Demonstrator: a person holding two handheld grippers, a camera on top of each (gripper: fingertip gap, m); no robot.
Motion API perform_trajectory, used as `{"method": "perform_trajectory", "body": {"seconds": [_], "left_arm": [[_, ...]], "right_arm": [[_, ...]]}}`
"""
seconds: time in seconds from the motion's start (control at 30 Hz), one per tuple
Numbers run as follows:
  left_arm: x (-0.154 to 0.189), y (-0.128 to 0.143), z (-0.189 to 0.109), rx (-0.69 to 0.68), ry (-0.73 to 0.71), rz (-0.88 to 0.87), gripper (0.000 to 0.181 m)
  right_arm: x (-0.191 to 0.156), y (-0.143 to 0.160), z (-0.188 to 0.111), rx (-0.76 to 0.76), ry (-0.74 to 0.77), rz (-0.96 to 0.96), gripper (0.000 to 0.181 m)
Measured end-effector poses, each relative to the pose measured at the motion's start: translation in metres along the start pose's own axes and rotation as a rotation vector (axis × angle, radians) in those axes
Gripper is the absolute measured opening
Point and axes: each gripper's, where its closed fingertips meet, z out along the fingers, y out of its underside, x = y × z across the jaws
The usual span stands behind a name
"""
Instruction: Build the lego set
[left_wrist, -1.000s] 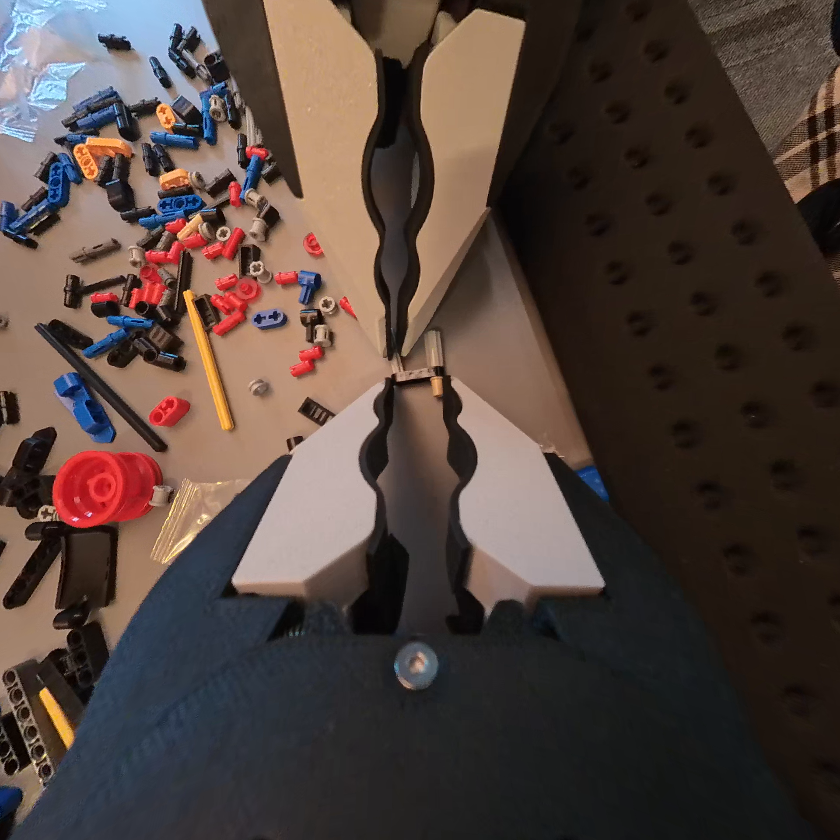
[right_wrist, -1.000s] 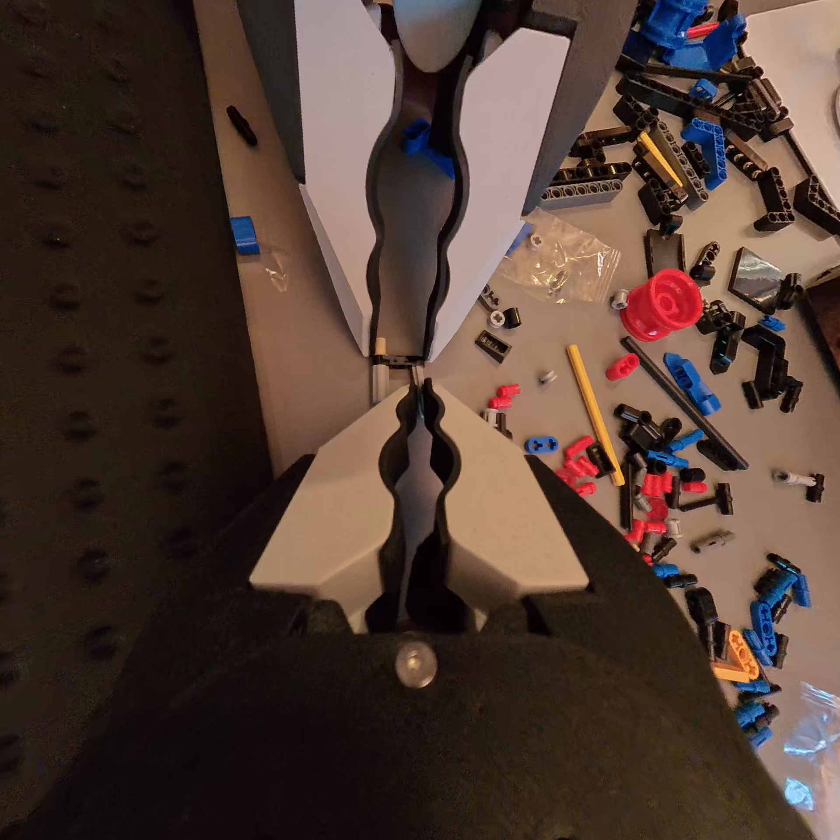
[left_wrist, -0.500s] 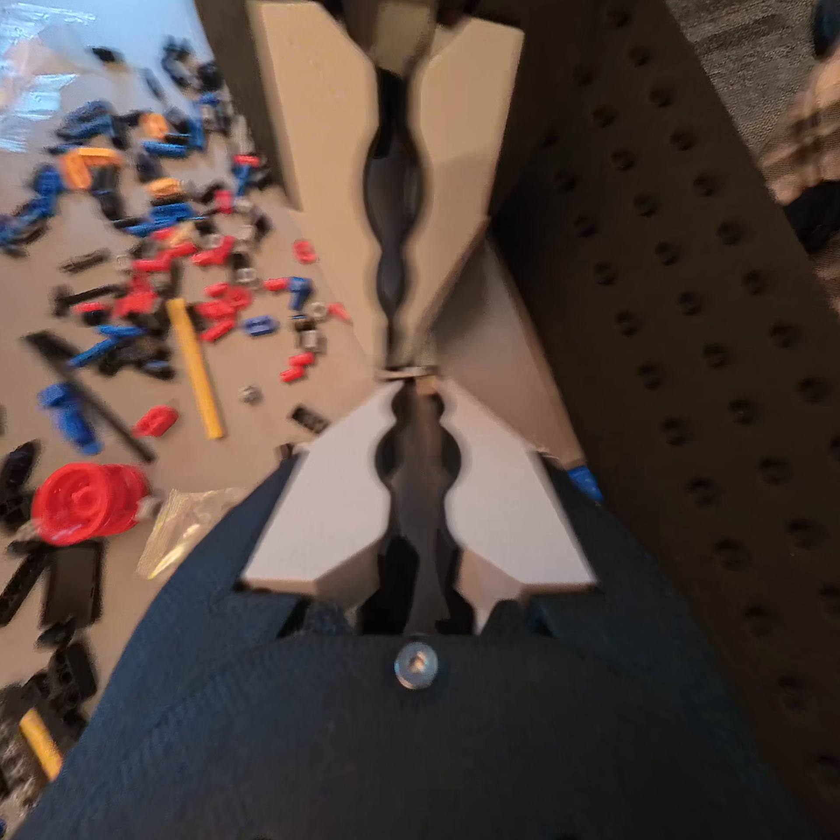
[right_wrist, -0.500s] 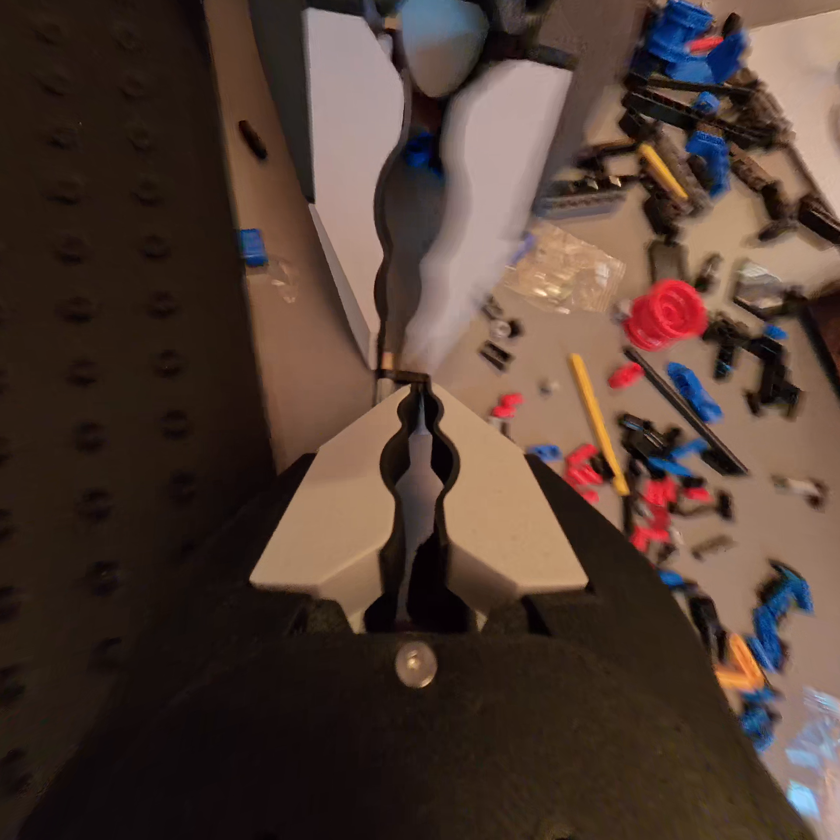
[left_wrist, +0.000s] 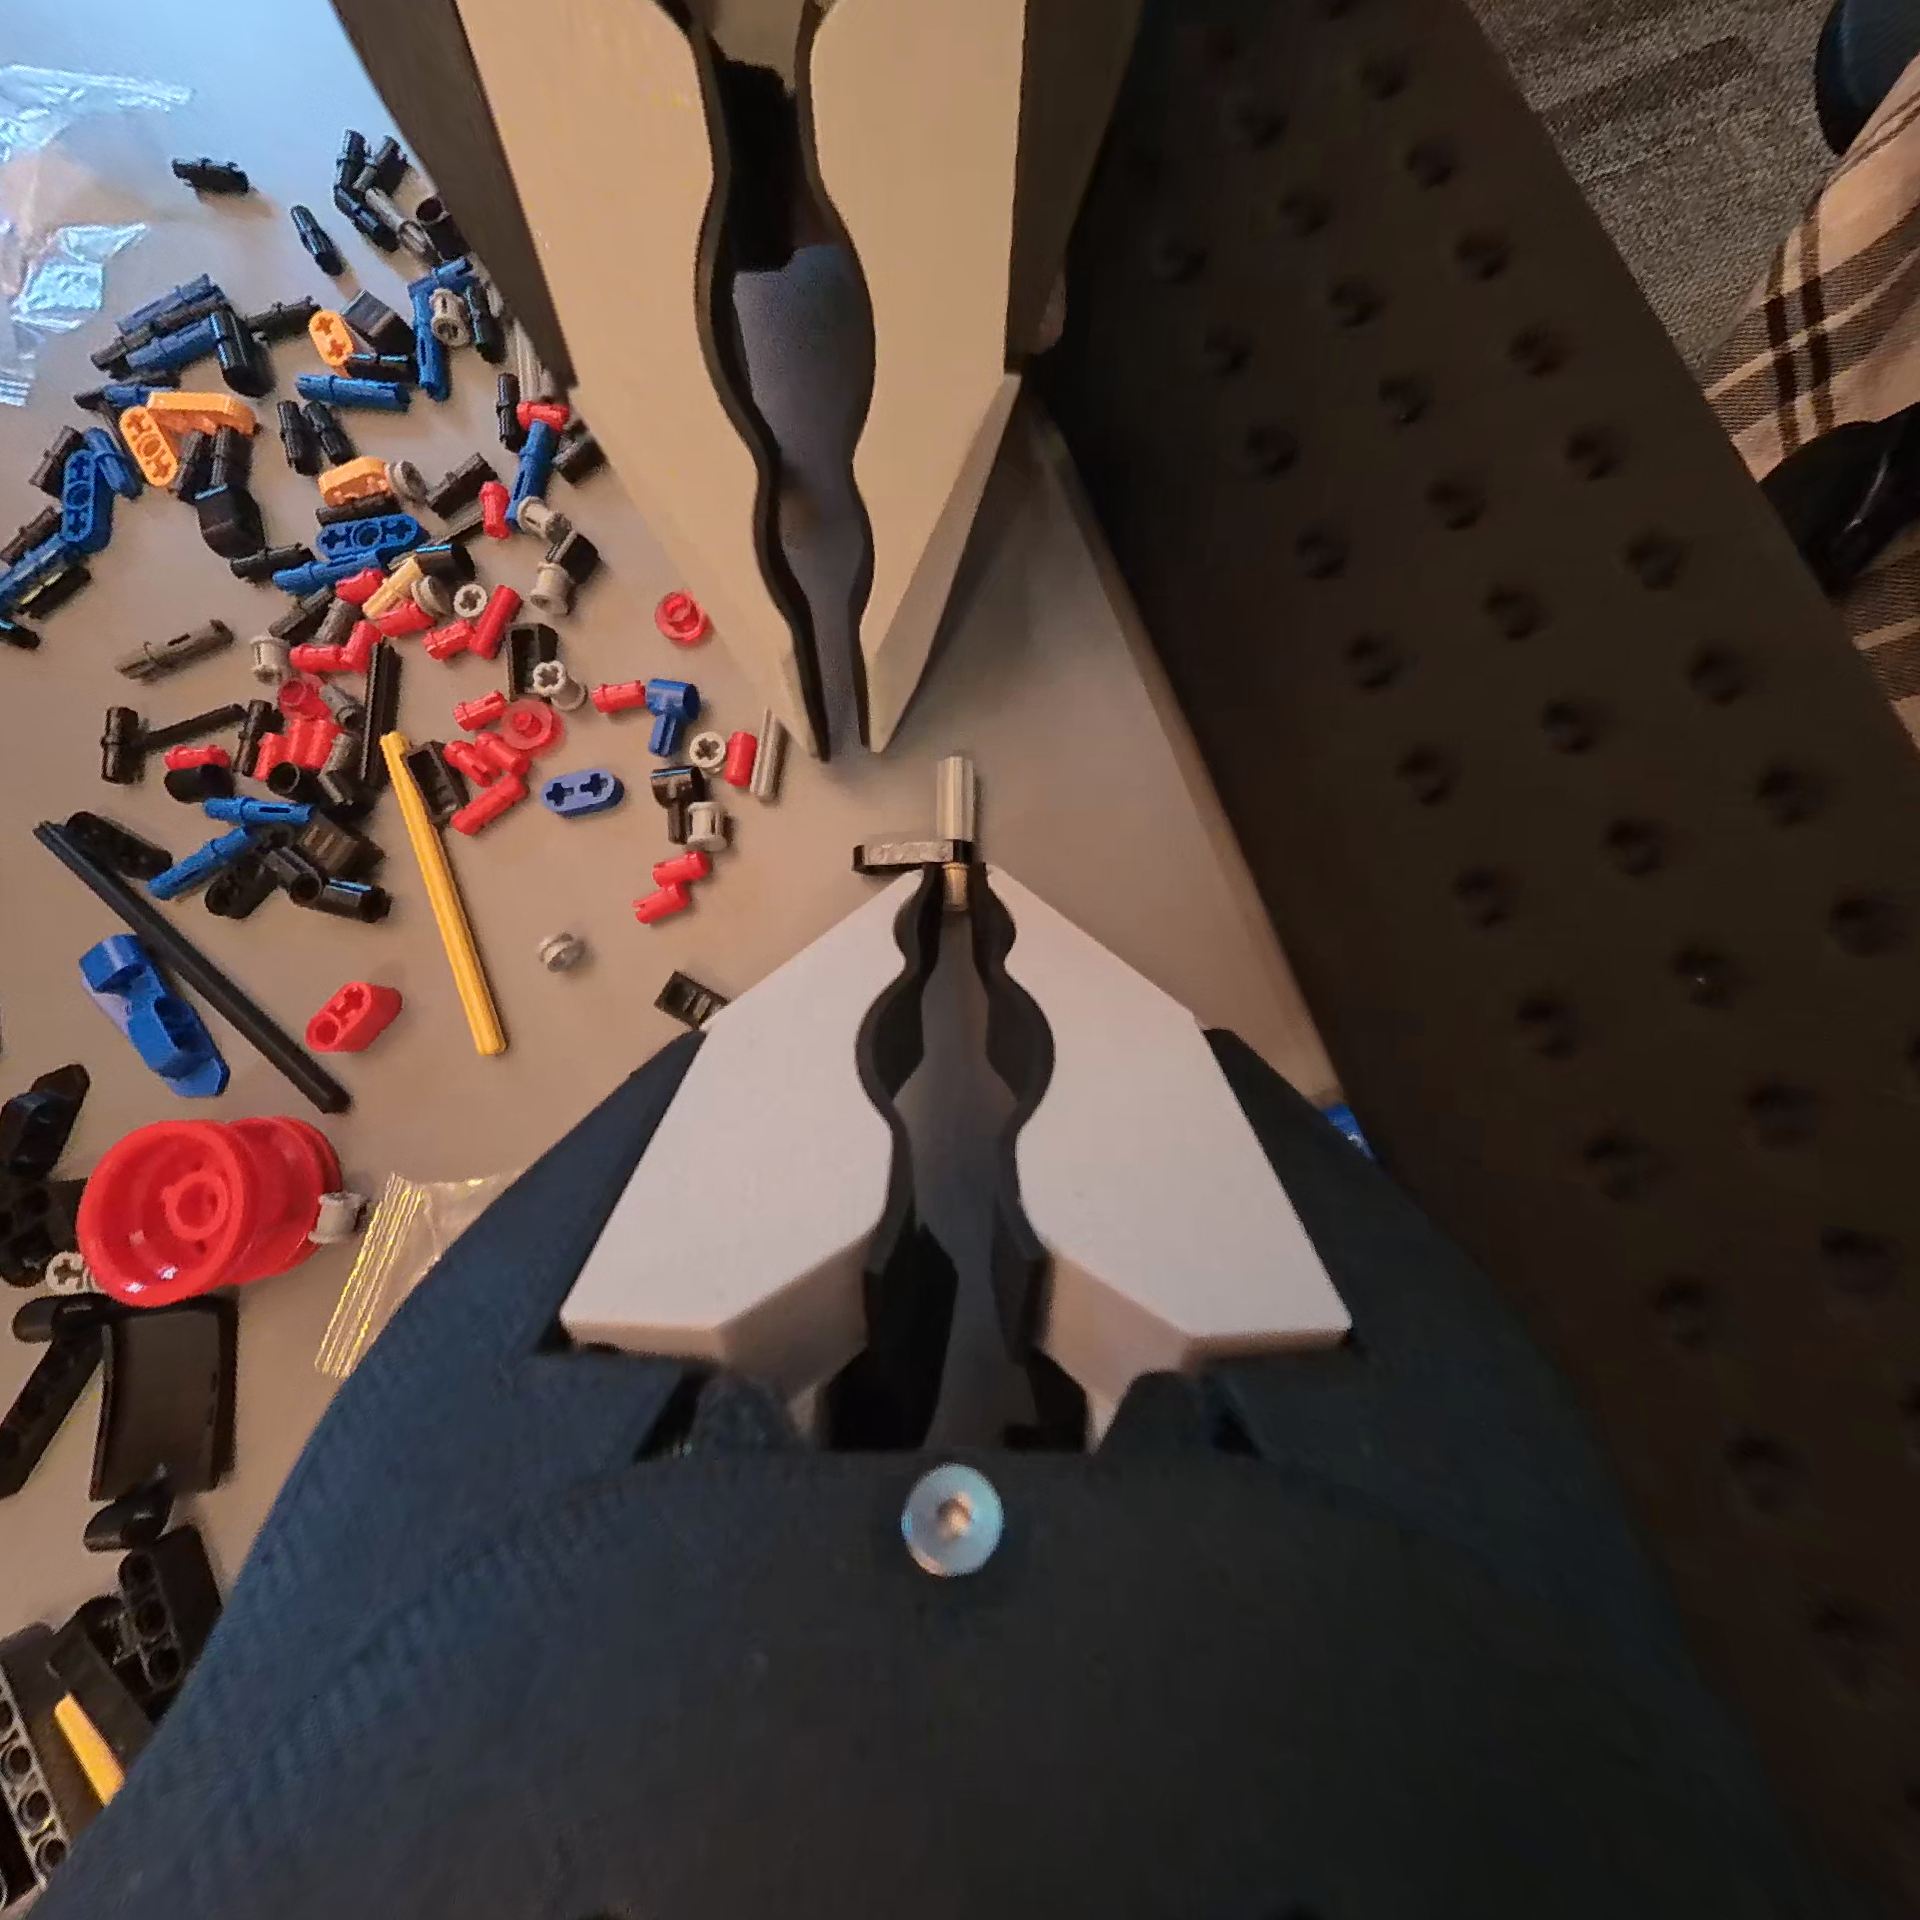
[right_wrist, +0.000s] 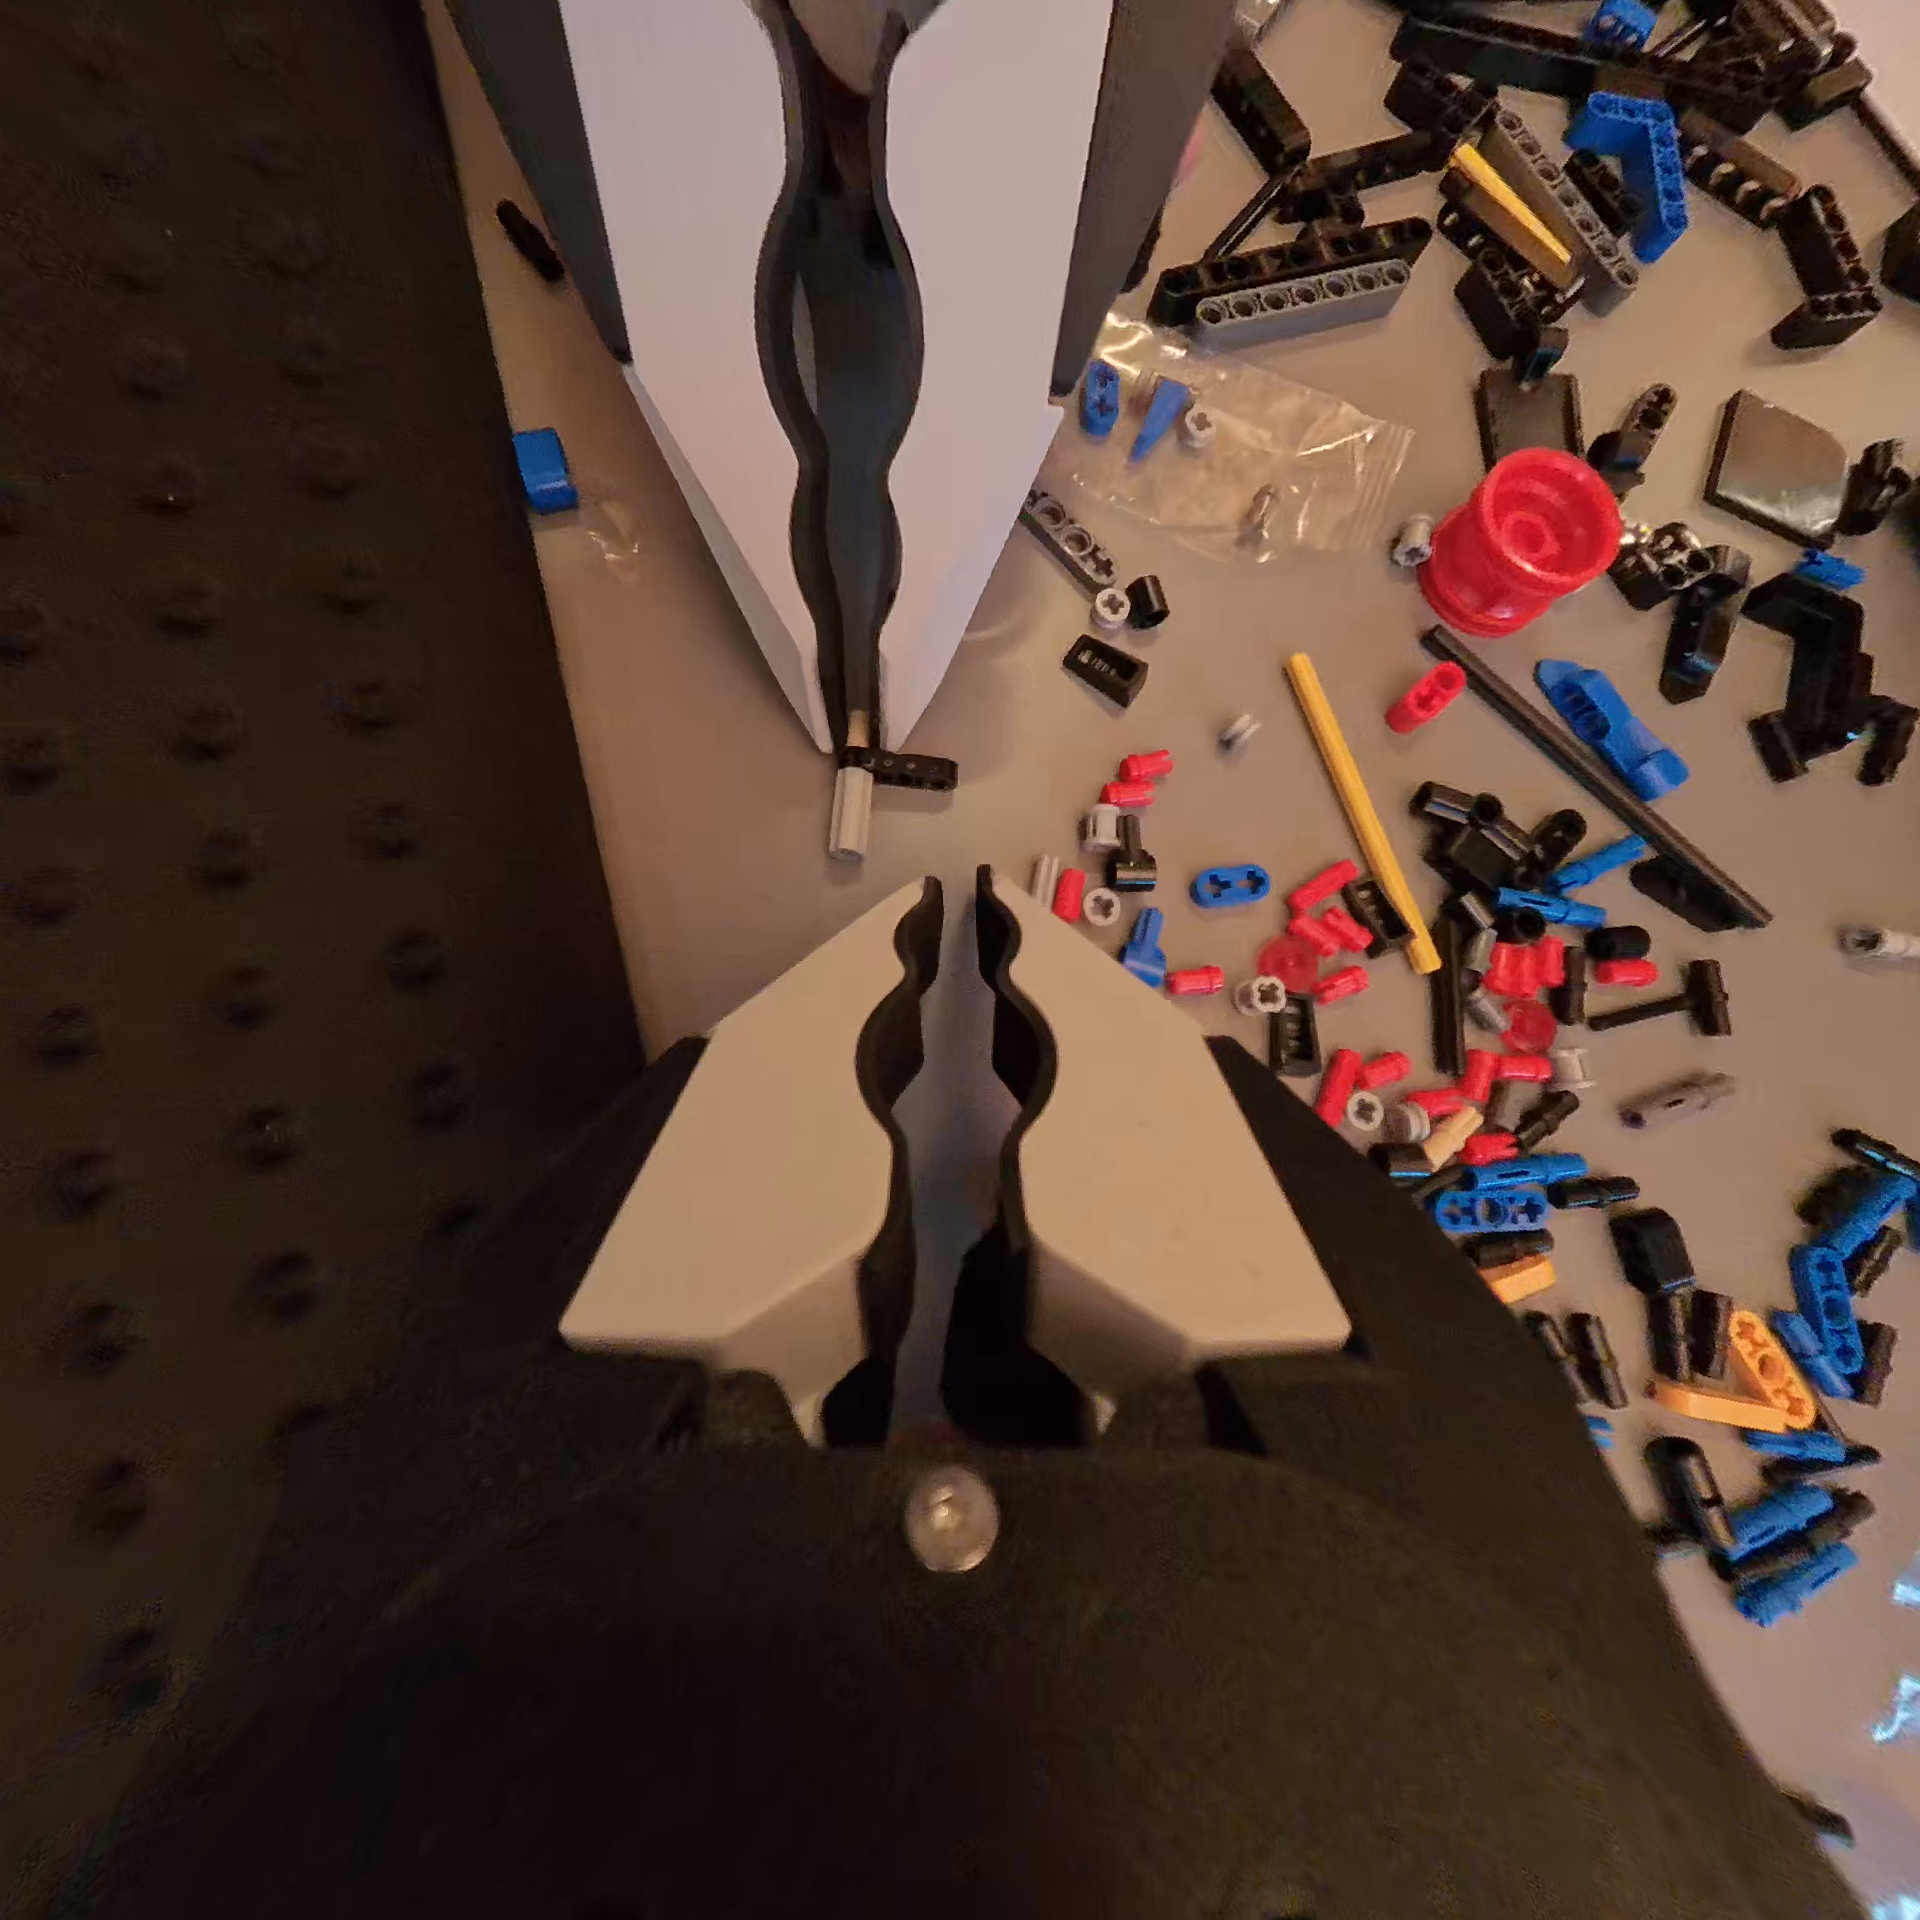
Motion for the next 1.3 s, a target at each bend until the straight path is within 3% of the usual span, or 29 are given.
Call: {"method": "perform_trajectory", "body": {"seconds": [0.23,0.63,0.83,1.3], "left_arm": [[-0.001,0.001,-0.002,-0.007,-0.003,-0.004,0.014],[-0.006,0.000,-0.002,-0.011,-0.048,-0.015,0.032],[-0.006,-0.003,0.001,-0.009,-0.053,-0.015,0.022],[-0.007,-0.002,0.002,-0.001,-0.043,-0.028,0.022]], "right_arm": [[0.014,0.005,-0.008,-0.008,0.079,0.054,0.008],[0.005,0.008,-0.003,-0.005,0.019,0.092,0.002],[-0.005,0.001,0.001,0.022,-0.005,0.070,0.002],[-0.004,-0.002,0.001,0.043,0.059,0.015,0.001]]}}
